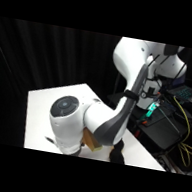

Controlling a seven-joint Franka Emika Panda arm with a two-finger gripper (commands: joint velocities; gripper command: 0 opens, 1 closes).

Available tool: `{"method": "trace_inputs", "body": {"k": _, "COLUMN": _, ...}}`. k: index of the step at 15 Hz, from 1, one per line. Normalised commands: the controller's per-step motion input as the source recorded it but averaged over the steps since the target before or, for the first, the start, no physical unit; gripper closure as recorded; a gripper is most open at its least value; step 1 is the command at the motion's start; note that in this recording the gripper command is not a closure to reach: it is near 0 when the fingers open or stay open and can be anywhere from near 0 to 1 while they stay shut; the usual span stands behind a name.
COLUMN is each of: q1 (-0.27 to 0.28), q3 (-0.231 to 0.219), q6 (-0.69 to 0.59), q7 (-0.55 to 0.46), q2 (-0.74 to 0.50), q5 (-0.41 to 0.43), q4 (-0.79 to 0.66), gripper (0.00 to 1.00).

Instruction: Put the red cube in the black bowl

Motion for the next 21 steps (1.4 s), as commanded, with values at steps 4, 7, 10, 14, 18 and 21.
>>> {"method": "trace_inputs", "body": {"k": 4, "q1": 0.049, "q3": -0.055, "q6": -0.01, "q7": 0.04, "q2": -0.18, "q5": 0.012, "q4": -0.06, "gripper": 1.00}}
{"method": "trace_inputs", "body": {"k": 7, "q1": 0.010, "q3": -0.043, "q6": -0.21, "q7": 0.02, "q2": -0.49, "q5": 0.025, "q4": -0.27, "gripper": 1.00}}
{"method": "trace_inputs", "body": {"k": 10, "q1": -0.034, "q3": -0.045, "q6": -0.28, "q7": -0.01, "q2": -0.69, "q5": -0.009, "q4": -0.40, "gripper": 1.00}}
{"method": "trace_inputs", "body": {"k": 14, "q1": -0.124, "q3": -0.008, "q6": -0.25, "q7": -0.06, "q2": -0.56, "q5": -0.009, "q4": -0.39, "gripper": 1.00}}
{"method": "trace_inputs", "body": {"k": 18, "q1": -0.136, "q3": 0.034, "q6": -0.01, "q7": -0.10, "q2": -0.61, "q5": 0.024, "q4": -0.68, "gripper": 1.00}}
{"method": "trace_inputs", "body": {"k": 21, "q1": -0.107, "q3": 0.056, "q6": 0.11, "q7": -0.10, "q2": -0.80, "q5": 0.047, "q4": -0.93, "gripper": 1.00}}
